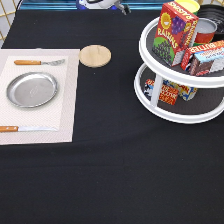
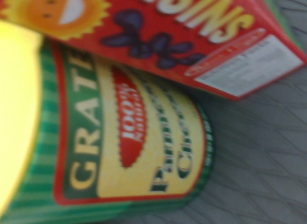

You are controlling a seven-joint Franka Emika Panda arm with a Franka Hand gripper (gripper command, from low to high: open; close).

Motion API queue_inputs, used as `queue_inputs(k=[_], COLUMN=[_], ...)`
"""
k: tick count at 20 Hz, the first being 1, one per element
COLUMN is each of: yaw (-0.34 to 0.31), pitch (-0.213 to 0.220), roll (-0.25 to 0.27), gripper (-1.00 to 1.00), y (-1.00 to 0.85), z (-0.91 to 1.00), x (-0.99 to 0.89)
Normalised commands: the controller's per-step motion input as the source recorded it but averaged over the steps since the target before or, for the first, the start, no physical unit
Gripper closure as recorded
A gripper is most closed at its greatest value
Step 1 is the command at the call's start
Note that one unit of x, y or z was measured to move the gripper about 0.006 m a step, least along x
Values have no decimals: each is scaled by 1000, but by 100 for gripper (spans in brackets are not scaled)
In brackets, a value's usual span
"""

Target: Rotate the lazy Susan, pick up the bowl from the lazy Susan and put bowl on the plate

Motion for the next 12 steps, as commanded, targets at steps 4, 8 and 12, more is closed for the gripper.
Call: queue_inputs(k=[4, 8, 12], yaw=[-28, -78, -70], pitch=[37, 80, 89], roll=[78, 42, 20], gripper=[-100, -100, -100], y=[2, 2, -16], z=[-266, -354, -348], x=[474, 408, 275])
